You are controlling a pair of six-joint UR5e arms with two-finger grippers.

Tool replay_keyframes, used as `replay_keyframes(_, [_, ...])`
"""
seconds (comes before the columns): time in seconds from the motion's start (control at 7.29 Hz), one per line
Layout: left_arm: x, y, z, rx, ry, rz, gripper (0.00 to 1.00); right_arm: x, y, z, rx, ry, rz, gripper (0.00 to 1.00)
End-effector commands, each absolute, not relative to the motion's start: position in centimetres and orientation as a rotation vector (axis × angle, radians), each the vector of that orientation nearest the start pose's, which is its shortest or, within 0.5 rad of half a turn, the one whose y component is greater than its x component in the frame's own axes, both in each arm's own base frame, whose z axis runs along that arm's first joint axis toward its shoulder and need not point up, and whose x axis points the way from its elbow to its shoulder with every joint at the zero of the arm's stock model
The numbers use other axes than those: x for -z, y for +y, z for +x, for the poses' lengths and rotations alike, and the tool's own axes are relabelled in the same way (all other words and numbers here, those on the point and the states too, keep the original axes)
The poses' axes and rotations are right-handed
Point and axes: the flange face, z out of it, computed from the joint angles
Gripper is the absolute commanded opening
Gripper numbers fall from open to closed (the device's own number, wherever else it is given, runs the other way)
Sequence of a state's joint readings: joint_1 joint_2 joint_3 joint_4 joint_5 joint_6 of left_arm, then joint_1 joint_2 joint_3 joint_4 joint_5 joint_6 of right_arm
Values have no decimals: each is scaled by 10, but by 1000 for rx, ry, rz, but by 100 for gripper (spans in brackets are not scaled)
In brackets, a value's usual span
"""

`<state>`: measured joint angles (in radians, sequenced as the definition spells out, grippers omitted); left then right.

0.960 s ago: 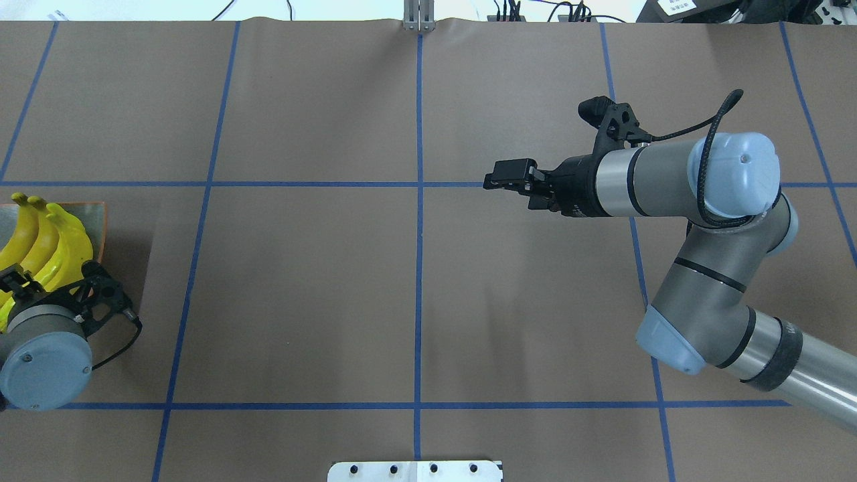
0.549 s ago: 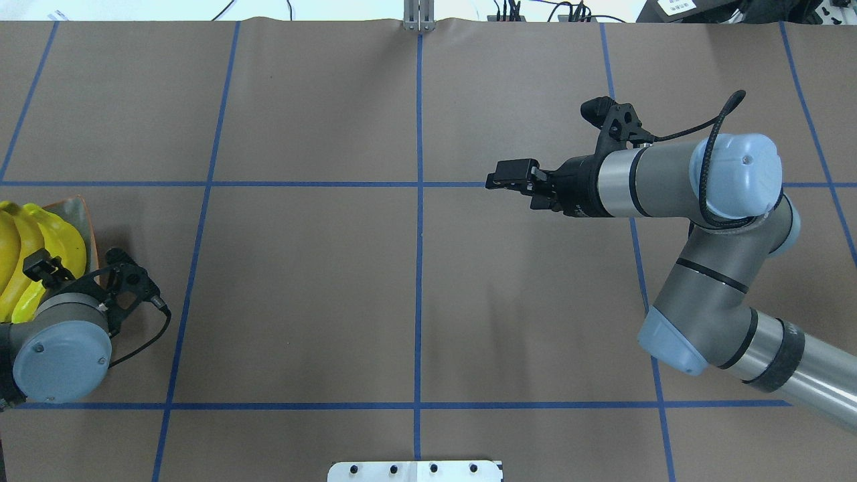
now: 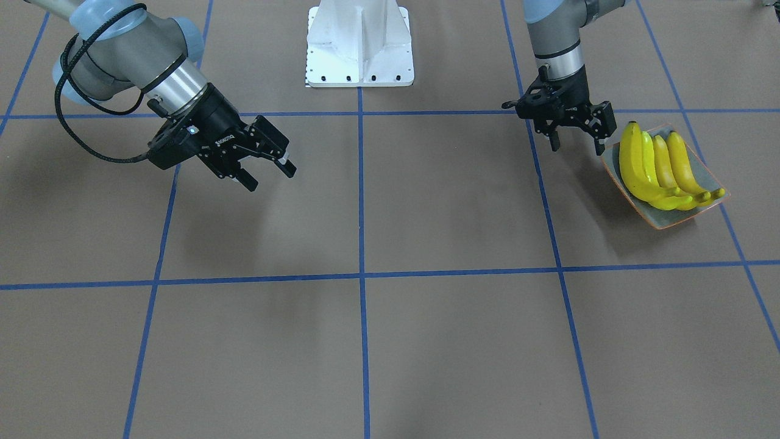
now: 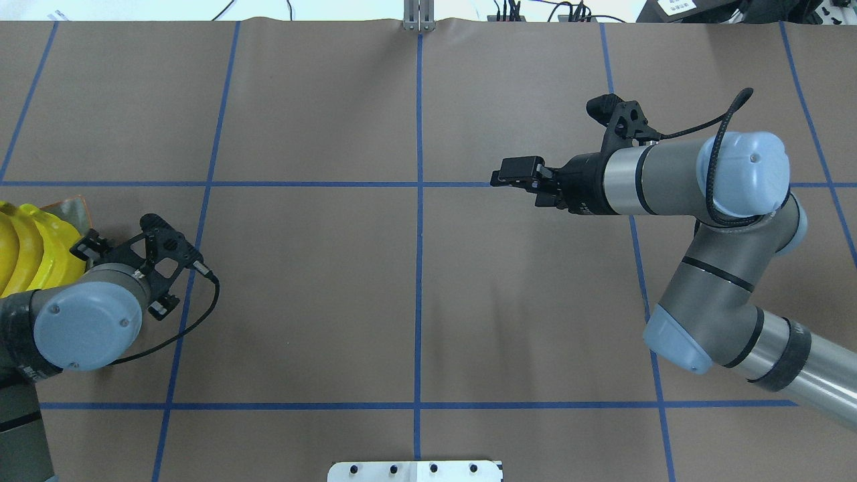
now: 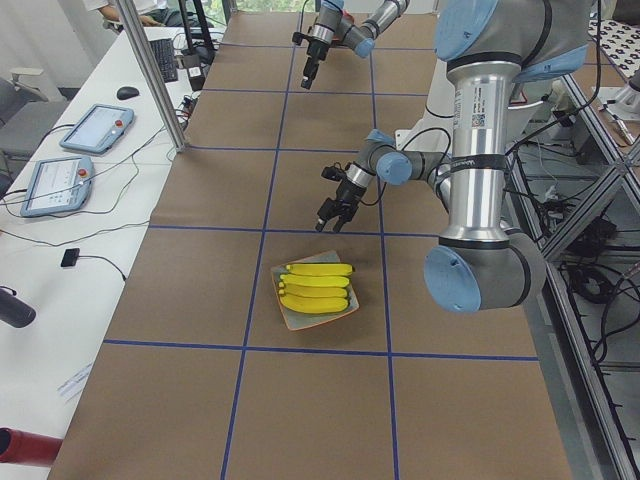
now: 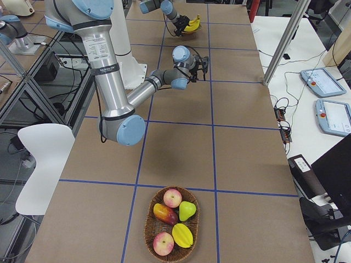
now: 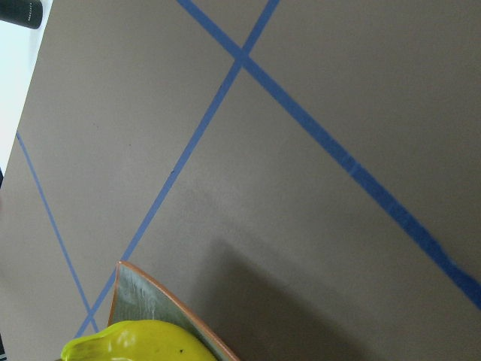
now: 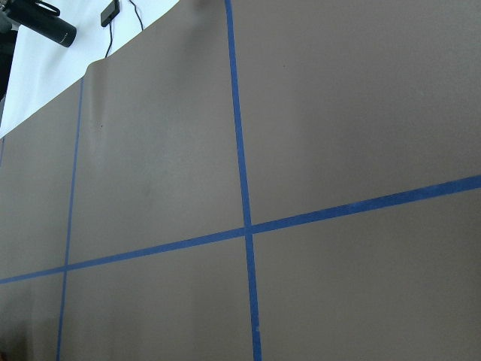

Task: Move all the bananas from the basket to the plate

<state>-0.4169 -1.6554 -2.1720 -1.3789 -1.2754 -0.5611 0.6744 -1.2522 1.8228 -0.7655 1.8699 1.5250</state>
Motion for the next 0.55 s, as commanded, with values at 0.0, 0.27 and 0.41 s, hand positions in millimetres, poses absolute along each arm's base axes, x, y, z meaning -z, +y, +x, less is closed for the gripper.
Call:
replay_keyframes(0.0, [-324,-362,369,-348,379,493,100,-297,-450,-357,-361,-1333,255,100])
replay_keyframes(0.27, [-291,-397,339,-218,554,396,100,-346,-464,-313,-299,-1238,286,100])
replay_keyframes(0.41, [-280,-422,304,-167,652,322,100,-368,-474,-278,-255,-1206,293,100])
